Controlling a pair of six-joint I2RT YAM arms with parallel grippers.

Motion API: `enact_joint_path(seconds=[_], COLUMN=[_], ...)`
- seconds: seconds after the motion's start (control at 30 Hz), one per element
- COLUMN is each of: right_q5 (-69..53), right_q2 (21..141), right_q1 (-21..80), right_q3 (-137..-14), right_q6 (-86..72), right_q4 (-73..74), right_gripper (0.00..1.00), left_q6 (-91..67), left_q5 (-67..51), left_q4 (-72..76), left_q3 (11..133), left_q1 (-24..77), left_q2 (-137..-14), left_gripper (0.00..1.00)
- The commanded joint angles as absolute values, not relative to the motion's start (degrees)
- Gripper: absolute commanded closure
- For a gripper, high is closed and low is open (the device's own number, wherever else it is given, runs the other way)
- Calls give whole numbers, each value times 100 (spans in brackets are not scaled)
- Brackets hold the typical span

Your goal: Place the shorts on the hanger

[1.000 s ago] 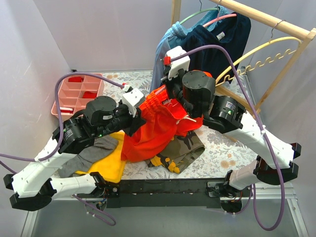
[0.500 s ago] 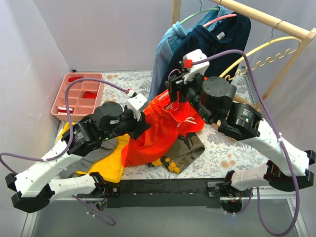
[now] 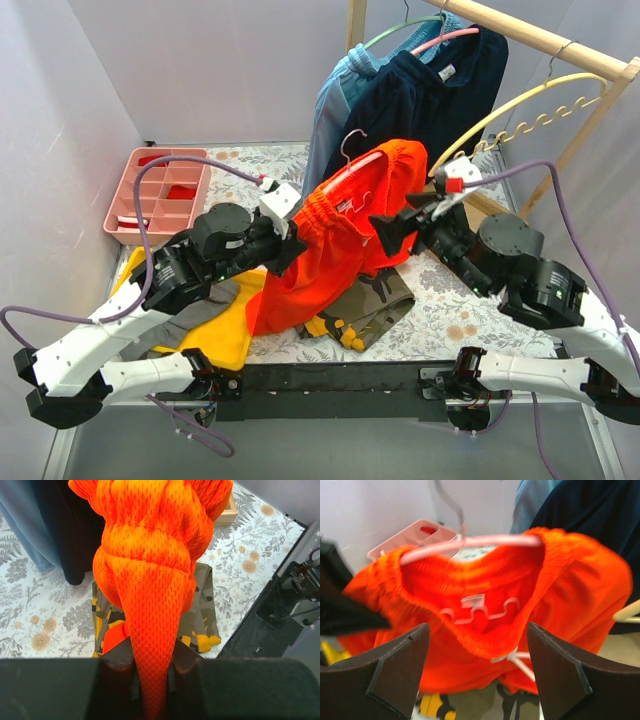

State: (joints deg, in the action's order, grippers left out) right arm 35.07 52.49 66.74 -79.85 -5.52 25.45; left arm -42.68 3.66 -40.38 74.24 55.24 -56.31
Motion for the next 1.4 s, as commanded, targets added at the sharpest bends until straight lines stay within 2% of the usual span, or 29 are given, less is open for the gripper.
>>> enact_joint_path(seconds=[0.0, 0.3, 0.47, 0.8, 1.03, 1.37], right_q5=[2568, 2479, 1750, 1055, 282, 369], right_q2=[4415, 3551, 3455, 3366, 3515, 3507], right_q1=[6662, 6671, 6671, 6671, 6671, 6671], right_q3=[-7192, -5582, -4950, -4299, -4008, -3718], right_q6=[-940, -1994, -2083, -2197, -2092, -2180], right_q4=[2355, 2400, 2347, 2215, 2021, 2048], right_gripper=[15, 15, 18, 18, 20, 20], left_q6=[-3973, -3376, -3156, -3164, -2980, -2892], left_q5=[729, 888, 669, -886, -1335, -1582], left_q4=[-3226, -3138, -3032, -2970, -3023, -3208], left_q3=[8146, 9210, 9798, 10747, 11389, 12645], left_q1=[5528, 5528, 5493, 4624, 4412, 4324], left_q2=[-5913, -6907, -7495, -8295, -8928, -9851], left_gripper=[100, 100, 100, 100, 100, 100])
